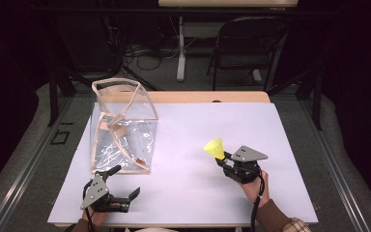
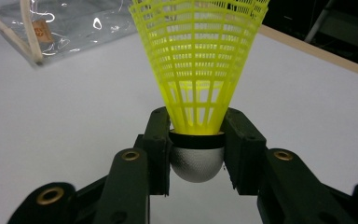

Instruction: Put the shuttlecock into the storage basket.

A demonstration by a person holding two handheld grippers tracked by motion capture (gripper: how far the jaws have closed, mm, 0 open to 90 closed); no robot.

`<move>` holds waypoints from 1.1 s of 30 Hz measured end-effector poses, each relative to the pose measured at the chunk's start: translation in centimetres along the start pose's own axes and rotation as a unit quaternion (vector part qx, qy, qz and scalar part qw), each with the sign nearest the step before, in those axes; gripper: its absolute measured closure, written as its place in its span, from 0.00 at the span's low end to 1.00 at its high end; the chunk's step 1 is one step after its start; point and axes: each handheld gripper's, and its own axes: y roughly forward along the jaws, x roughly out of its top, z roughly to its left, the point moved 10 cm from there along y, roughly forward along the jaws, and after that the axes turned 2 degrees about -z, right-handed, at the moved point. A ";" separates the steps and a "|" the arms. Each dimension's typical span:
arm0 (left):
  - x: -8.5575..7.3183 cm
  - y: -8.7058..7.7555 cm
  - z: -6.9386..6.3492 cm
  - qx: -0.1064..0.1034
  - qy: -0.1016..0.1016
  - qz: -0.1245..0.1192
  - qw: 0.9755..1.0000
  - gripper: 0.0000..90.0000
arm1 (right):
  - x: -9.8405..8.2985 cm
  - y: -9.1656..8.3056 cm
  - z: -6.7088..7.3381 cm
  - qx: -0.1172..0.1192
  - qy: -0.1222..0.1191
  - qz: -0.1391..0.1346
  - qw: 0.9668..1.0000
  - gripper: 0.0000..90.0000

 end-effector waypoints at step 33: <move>0.0 0.0 0.0 0.000 0.000 0.001 1.000 0.00 | 4.8 -2.5 -0.8 -0.015 -0.024 -0.048 0.998 0.72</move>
